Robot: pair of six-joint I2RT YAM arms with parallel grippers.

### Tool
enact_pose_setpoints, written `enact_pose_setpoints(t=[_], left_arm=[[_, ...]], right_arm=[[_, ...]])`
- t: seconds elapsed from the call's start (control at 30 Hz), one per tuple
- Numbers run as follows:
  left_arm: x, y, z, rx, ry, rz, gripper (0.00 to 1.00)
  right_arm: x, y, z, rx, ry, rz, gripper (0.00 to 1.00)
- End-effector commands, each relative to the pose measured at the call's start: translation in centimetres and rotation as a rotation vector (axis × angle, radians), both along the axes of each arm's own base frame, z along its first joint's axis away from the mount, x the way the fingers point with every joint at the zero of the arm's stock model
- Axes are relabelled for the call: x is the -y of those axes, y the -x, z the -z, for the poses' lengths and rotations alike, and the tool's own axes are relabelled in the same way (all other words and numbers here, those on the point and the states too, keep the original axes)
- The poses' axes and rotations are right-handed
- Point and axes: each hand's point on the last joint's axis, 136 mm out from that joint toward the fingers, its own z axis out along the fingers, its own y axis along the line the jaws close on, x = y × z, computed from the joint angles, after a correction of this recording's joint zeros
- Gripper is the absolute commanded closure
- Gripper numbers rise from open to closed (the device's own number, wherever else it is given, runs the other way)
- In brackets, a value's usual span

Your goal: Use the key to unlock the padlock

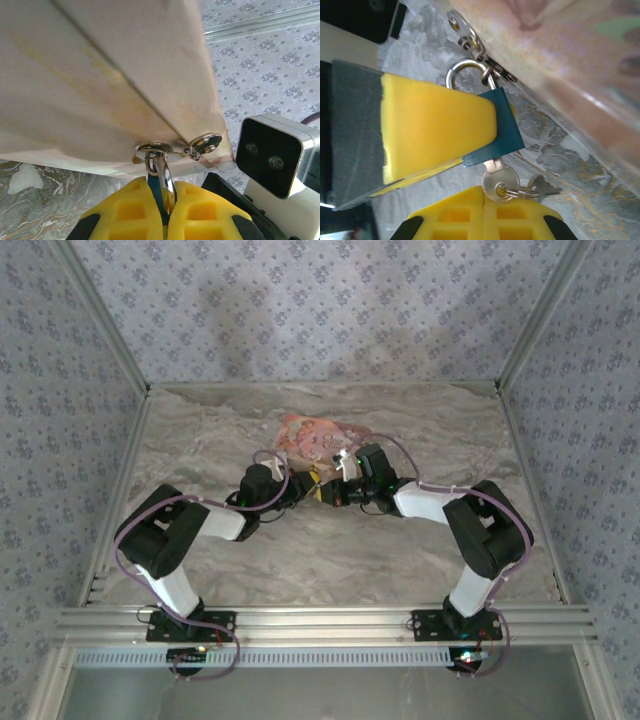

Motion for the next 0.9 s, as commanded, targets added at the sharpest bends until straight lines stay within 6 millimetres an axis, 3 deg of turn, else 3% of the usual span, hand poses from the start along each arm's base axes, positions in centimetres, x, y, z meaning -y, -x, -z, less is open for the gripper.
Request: enact_pose_setpoints(t=[0.0,0.2,0.23,0.37,0.43,0.63,0.87], left_arm=[[3.0,5.3,1.5,-0.075,-0.005,0.231,1.00],[3.4,5.7,2.0,-0.091,-0.014,0.246,1.00],[3.1,5.5,1.9,-0.086,-0.007,0.227,1.00],[1.7,3.8,1.6,-0.065,-0.003,0.151,1.00],[1.4,3.1,1.1,-0.054,0.009,0.126,1.00],[1.4,1.9,-0.2,-0.040,0.039,0.114,1.00],[1.5,1.9,-0.9,-0.032,0.050,0.117,1.00]], right_arm=[[-1.6,-3.5,-9.3,0.224,-0.262,0.004,1.00],[-2.3,-2.9,-9.0,0.258,-0.142,-0.039,1.00],[-2.2,-2.8,-8.4,0.263,-0.094,-0.038,0.97],[-0.5,-2.0,-5.9,0.203,-0.053,0.000,0.69],[0.8,-1.2,-4.1,0.170,-0.033,0.027,0.65],[3.3,0.2,-2.5,0.141,-0.032,0.101,0.65],[2.9,-0.5,-3.0,0.143,-0.042,0.096,0.67]])
